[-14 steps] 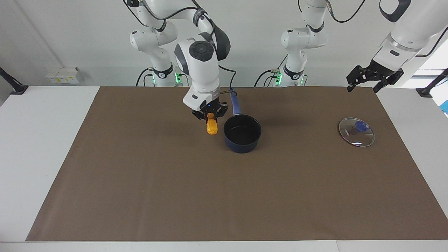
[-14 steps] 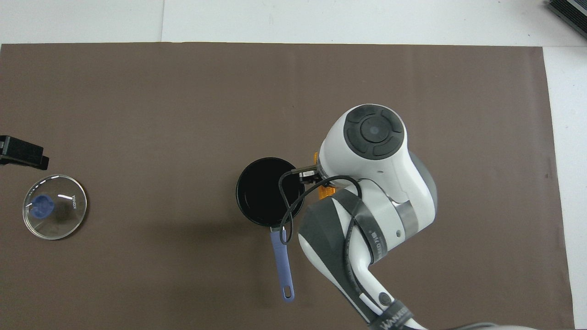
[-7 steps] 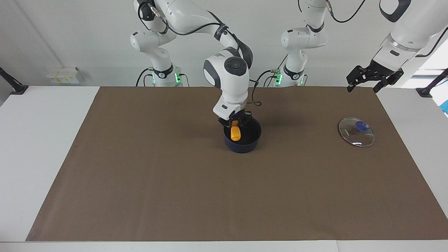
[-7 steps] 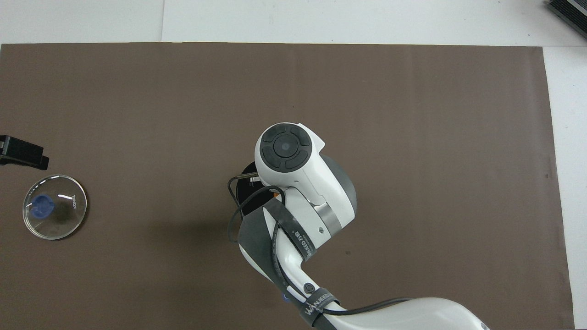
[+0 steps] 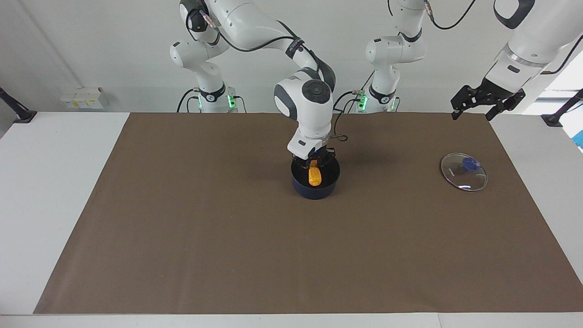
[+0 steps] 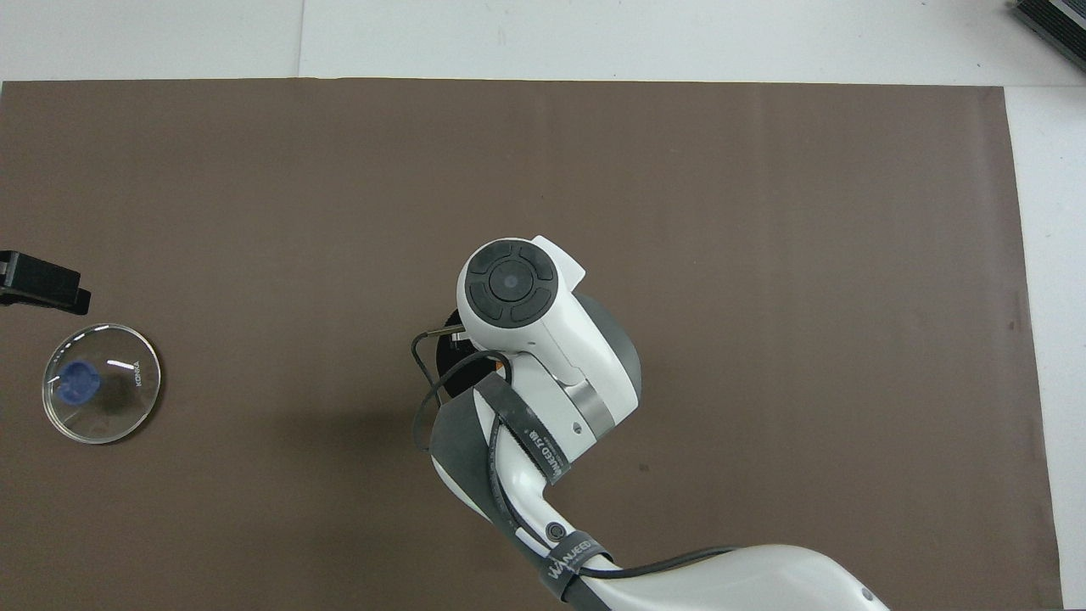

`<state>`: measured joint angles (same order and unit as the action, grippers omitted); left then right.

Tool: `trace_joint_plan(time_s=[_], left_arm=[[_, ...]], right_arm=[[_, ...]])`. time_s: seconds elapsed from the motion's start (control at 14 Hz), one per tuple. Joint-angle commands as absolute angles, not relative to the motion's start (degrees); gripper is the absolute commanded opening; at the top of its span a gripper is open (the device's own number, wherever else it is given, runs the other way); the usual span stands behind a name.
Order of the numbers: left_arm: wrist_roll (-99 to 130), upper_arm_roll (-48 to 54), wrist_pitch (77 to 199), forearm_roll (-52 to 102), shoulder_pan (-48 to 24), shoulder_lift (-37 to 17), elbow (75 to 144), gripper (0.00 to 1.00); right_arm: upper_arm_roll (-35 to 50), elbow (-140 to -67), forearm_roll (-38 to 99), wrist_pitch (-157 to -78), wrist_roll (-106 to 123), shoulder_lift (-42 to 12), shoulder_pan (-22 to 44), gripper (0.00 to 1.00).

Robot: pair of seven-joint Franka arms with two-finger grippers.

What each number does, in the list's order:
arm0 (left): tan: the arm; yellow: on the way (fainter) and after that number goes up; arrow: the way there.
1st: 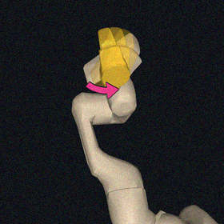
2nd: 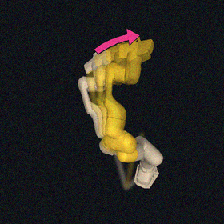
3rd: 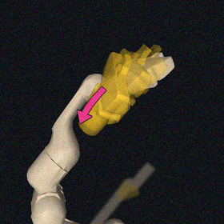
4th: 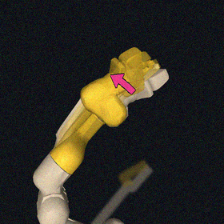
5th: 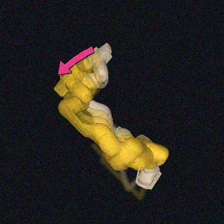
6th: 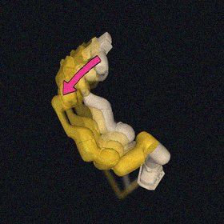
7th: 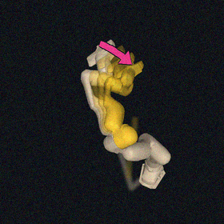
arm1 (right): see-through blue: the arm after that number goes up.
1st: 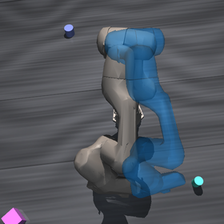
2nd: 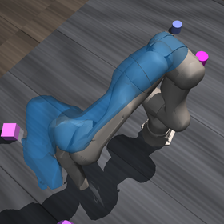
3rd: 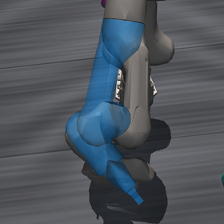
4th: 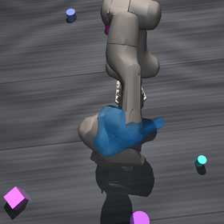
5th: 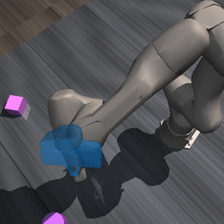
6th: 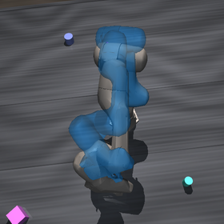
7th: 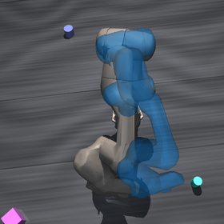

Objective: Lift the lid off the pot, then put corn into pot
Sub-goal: 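Carry the corn cob over the pot with the right gripper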

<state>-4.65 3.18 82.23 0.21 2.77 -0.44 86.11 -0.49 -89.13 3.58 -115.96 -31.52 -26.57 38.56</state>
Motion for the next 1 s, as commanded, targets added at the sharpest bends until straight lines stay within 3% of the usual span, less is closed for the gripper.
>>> trace_joint_plan(time_s=[0.0, 0.21, 0.36, 0.5, 0.64, 0.71, 0.93], left_arm=[[-4.39, 3.43, 81.12, -0.44, 3.08, 0.09, 85.87, 1.0], [-4.39, 3.43, 81.12, -0.44, 3.08, 0.09, 85.87, 1.0], [-4.39, 3.43, 81.12, -0.44, 3.08, 0.09, 85.87, 1.0], [-4.39, 3.43, 81.12, -0.44, 3.08, 0.09, 85.87, 1.0], [-4.39, 3.43, 81.12, -0.44, 2.99, 0.09, 85.87, 1.0], [-4.39, 3.43, 81.12, -0.44, 3.08, 0.09, 85.87, 1.0], [-4.39, 3.43, 81.12, -0.44, 3.08, 0.09, 85.87, 1.0]], right_arm=[[-0.44, -90.7, 4.83, -117.59, -31.11, -26.89, 38.5, 0.0], [-0.44, -92.28, 4.92, -118.83, -30.94, -26.46, 38.5, 0.02], [-0.44, -92.46, 5.01, -118.83, -30.94, -26.46, 38.5, 0.16], [-0.44, -92.81, 5.36, -119.18, -30.94, -26.37, 38.5, 0.5], [-0.53, -92.55, 5.45, -118.57, -31.11, -26.37, 38.5, 0.73], [-0.61, -92.29, 4.32, -118.13, -31.29, -26.37, 38.58, 1.0], [-1.23, -92.28, 4.04, -117.78, -31.12, -23.75, 37.54, 1.0]])
